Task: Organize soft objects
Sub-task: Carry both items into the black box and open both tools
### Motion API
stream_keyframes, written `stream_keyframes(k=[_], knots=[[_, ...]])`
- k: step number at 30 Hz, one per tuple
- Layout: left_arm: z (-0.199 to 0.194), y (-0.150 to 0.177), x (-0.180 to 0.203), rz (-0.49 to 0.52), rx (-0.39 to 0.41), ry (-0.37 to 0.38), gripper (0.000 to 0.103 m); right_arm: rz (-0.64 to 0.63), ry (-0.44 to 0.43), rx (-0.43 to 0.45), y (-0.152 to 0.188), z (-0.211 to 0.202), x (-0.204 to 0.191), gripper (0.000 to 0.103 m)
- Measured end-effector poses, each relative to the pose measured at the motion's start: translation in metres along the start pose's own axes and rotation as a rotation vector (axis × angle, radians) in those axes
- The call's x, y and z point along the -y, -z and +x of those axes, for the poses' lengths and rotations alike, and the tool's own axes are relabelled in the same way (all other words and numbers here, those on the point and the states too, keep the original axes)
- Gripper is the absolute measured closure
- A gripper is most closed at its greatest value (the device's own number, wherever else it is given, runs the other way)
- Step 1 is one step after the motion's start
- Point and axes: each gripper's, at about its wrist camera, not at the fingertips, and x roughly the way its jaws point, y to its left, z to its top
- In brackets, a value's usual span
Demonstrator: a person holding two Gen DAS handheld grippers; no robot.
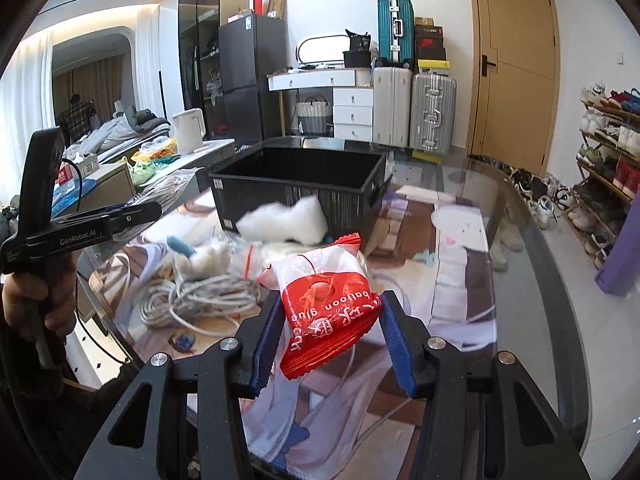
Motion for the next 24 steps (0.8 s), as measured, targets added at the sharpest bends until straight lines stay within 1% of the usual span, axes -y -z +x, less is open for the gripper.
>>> stream_keyframes(k=[7,12,15,24], knots=[[-0.005,-0.013,0.01,0.024,0.018,0.018,0.057,-0.009,-0.005,0.003,-0.017,0.001,-0.004,0.054],[-0.008,-0.027,0.024,0.065,0.02,0.045,0.057,-0.017,-0.008,0.012,-0.034,0.001,-0.008,0.054],[-0.011,-0.032,0.026,0.072,0.028,0.059,0.057,-0.022,-0.008,0.02,-0.045,0.002,-0.01,0.054],[-0.001,-0.053,0.033,0.086,0.028,0.047,0.057,-0.036,-0.021,0.038,-0.073,0.007,-0.012,0.054]])
